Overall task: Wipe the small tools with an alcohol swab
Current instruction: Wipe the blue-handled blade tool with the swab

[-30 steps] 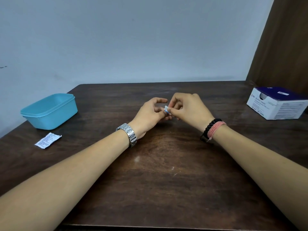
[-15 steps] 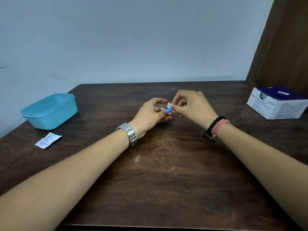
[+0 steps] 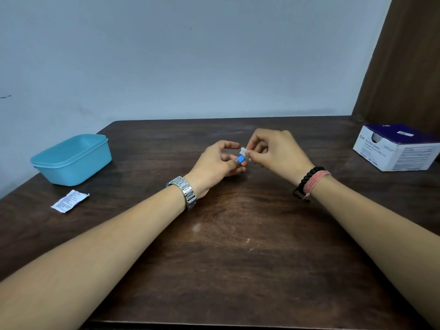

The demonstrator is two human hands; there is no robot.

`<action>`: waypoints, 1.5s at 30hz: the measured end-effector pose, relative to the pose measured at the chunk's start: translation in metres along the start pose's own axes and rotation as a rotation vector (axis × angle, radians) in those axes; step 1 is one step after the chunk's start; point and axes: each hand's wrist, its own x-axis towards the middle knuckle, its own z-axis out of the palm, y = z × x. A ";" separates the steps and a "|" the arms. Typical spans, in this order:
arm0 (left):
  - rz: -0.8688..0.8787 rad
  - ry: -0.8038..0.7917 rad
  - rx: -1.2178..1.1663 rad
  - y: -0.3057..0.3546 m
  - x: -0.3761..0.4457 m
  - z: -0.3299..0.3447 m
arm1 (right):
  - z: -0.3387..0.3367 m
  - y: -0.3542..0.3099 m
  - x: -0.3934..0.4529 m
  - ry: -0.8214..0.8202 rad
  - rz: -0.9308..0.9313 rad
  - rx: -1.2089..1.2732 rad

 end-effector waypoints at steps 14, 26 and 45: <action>-0.020 0.019 0.000 -0.001 0.002 -0.003 | -0.007 0.011 0.006 0.165 0.083 0.026; -0.010 0.062 -0.024 0.002 0.000 -0.003 | -0.010 0.010 0.009 0.183 0.039 0.047; -0.051 0.064 -0.272 0.007 -0.006 -0.001 | 0.002 0.003 0.004 0.105 0.110 0.207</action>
